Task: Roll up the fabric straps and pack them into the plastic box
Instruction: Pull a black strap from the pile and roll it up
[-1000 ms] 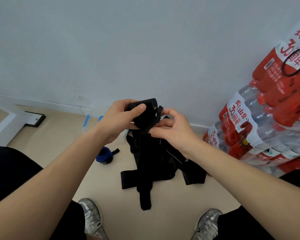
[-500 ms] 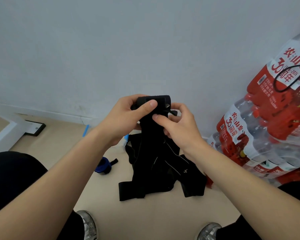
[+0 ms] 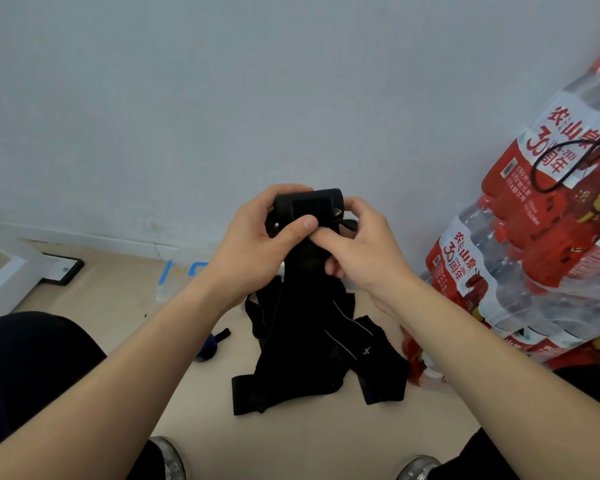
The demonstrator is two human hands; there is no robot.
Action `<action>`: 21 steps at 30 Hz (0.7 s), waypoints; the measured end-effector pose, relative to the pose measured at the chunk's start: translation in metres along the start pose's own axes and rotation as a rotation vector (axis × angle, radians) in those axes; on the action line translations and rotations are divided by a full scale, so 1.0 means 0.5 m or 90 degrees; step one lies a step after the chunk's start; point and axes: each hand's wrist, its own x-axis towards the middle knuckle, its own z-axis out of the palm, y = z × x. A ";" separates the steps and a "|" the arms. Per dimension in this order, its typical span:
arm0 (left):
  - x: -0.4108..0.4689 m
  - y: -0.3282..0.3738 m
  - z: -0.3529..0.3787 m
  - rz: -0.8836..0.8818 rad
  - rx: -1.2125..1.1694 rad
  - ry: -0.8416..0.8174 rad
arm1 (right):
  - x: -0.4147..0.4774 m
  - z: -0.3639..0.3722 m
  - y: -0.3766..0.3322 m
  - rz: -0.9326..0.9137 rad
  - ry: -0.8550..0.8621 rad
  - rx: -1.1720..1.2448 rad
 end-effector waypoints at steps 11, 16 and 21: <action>0.001 -0.001 -0.005 0.013 -0.023 0.029 | 0.002 -0.003 -0.014 0.001 0.002 -0.019; 0.000 0.001 -0.004 0.009 -0.045 0.009 | 0.006 -0.010 -0.022 0.150 -0.067 0.145; 0.003 -0.001 -0.019 0.000 -0.050 -0.025 | 0.007 -0.016 -0.034 0.007 -0.073 -0.013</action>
